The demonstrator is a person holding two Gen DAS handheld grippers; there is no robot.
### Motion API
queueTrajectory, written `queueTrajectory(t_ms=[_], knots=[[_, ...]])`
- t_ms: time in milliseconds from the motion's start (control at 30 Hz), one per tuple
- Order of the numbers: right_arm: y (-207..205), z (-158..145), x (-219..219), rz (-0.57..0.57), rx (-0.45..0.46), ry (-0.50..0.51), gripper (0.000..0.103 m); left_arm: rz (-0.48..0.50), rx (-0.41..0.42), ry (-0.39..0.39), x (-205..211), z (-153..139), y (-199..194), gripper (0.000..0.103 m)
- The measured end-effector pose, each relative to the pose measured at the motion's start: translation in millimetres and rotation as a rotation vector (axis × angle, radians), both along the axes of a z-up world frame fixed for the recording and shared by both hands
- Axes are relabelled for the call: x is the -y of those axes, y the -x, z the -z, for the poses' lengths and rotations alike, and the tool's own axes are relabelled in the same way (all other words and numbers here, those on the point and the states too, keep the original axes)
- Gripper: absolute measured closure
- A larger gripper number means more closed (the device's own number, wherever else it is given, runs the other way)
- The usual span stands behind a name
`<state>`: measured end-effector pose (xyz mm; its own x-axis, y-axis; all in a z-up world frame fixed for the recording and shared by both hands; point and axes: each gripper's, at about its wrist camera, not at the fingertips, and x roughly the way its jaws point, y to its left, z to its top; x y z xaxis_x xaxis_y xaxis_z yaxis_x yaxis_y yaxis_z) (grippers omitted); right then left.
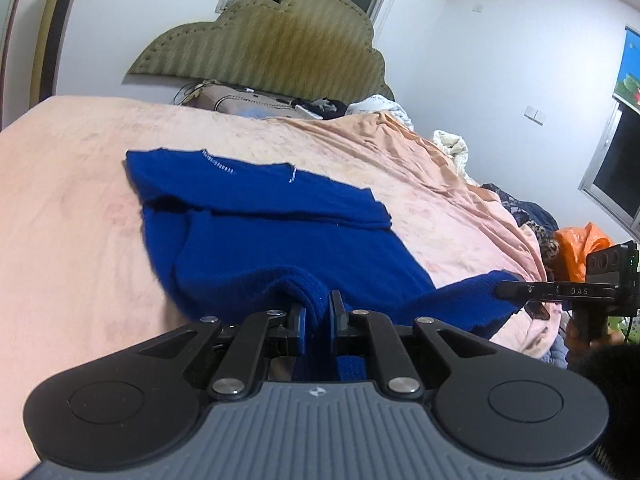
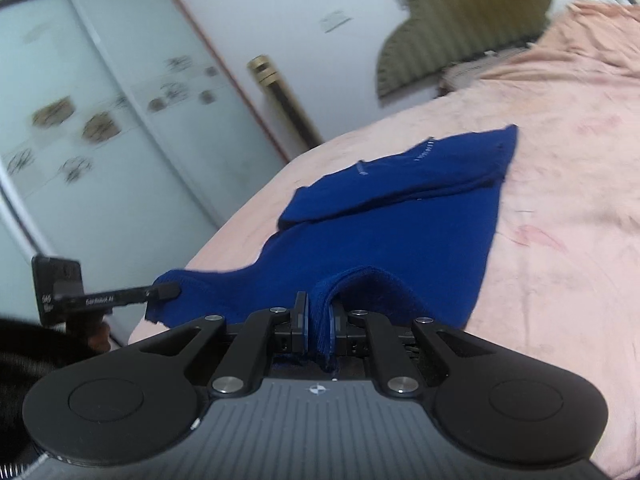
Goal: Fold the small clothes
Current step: 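Lift the held hem with both grippers and carry it toward the collar, then lay the held hem down near the beaded collar with both grippers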
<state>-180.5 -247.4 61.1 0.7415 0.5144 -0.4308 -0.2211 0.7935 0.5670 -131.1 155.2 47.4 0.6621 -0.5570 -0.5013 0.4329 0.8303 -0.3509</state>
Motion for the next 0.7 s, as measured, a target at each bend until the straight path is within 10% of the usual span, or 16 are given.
queueTrajectory(t_ms=[700], knots=[[-106.2, 1.4, 44.2, 0.211, 0.042, -0.176, 0.09, -0.064, 0.051, -0.106, 34.8, -39.7, -105.3, 0.093]])
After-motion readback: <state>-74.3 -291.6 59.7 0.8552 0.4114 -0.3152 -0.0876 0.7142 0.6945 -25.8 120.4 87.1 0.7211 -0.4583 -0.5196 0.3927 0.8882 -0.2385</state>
